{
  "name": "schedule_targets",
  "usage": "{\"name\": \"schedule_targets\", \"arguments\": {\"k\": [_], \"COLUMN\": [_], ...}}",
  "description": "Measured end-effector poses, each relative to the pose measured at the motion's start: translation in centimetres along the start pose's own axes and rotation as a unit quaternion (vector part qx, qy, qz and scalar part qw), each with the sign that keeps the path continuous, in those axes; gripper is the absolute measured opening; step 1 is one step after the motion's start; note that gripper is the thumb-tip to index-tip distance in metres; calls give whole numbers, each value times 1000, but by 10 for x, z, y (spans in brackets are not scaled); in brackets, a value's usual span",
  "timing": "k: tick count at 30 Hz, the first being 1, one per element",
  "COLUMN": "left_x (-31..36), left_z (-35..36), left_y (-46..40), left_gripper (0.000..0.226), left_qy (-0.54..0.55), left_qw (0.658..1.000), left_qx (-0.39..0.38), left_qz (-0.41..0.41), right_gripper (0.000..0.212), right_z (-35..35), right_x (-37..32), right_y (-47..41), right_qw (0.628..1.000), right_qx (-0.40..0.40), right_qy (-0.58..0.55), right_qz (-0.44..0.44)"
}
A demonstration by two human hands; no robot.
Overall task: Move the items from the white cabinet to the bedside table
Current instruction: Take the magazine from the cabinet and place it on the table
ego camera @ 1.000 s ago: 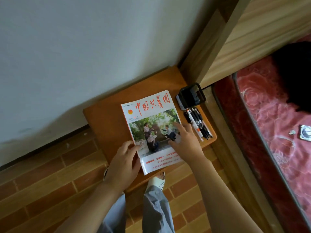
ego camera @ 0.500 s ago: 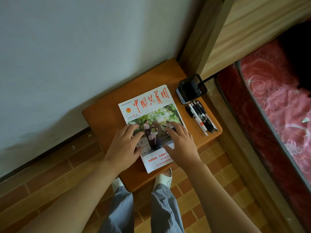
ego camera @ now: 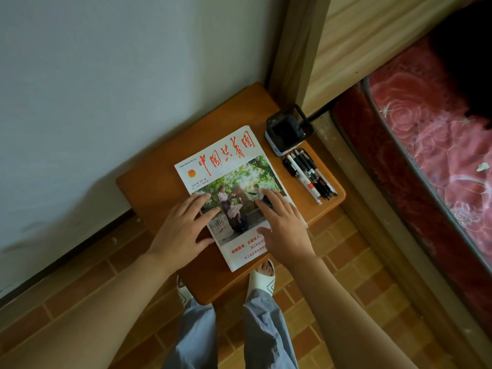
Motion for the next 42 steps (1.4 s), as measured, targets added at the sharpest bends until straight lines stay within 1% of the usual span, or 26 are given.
{"name": "schedule_targets", "arguments": {"k": [6, 22, 29, 35, 37, 42], "left_x": [15, 23, 27, 40, 42, 49], "left_z": [2, -1, -6, -28, -42, -80], "left_y": [-7, -14, -12, 0, 9, 45], "left_gripper": [79, 76, 74, 70, 68, 63], "left_qy": [18, 41, 26, 0, 2, 30], "left_qw": [1000, 998, 999, 999, 998, 990], "left_qx": [5, 13, 1, 7, 17, 50], "left_qz": [-15, -38, -41, -48, -61, -129], "right_gripper": [74, 74, 75, 73, 72, 71], "right_z": [-11, -17, -18, -35, -46, -77], "right_x": [16, 31, 28, 20, 16, -6], "right_y": [-1, -12, -11, -3, 3, 24], "right_qw": [1000, 1000, 1000, 999, 999, 999], "right_qx": [11, -3, -19, -29, -30, -32], "right_qy": [2, 1, 8, 9, 15, 24], "right_qz": [8, 2, 5, 18, 12, -8]}}
Point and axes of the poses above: each hand's wrist, its own y-axis away from the middle knuckle, its own z-axis out of the palm, x = y × z, the point moved 9 cm from there along -y, towards the middle knuckle, and after that the axes turned 4 degrees about -z, right-handed, at the moved point
